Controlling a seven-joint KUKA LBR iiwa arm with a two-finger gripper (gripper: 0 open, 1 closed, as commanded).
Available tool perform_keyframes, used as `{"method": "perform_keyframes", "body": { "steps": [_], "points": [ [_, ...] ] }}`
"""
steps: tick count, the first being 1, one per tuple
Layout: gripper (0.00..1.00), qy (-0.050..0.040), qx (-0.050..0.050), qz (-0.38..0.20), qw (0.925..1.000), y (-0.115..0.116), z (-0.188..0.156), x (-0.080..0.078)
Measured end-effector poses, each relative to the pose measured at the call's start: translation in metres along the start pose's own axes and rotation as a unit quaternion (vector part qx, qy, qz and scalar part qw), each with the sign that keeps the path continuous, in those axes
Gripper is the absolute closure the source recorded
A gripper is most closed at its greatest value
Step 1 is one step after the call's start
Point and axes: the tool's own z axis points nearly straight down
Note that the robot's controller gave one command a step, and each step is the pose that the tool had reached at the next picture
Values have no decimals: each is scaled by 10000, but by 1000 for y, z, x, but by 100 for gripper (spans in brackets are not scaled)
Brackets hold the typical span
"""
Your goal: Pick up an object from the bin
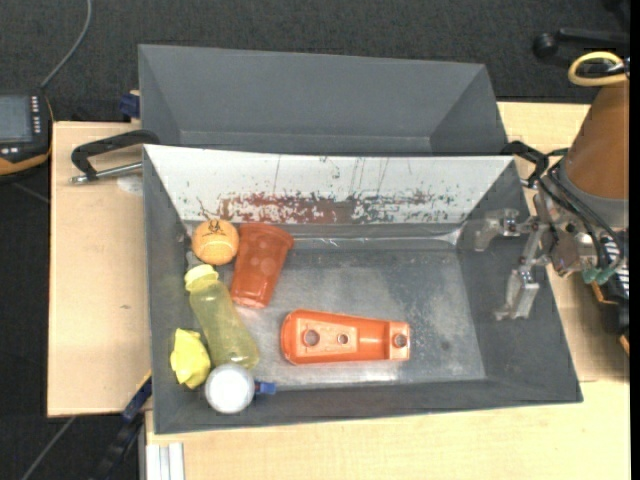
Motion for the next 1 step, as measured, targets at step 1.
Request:
{"method": "perform_keyframes", "body": {
  "steps": [1],
  "points": [
    [100, -45, 10, -18, 10000, 1, -5, -1]
  ]
}}
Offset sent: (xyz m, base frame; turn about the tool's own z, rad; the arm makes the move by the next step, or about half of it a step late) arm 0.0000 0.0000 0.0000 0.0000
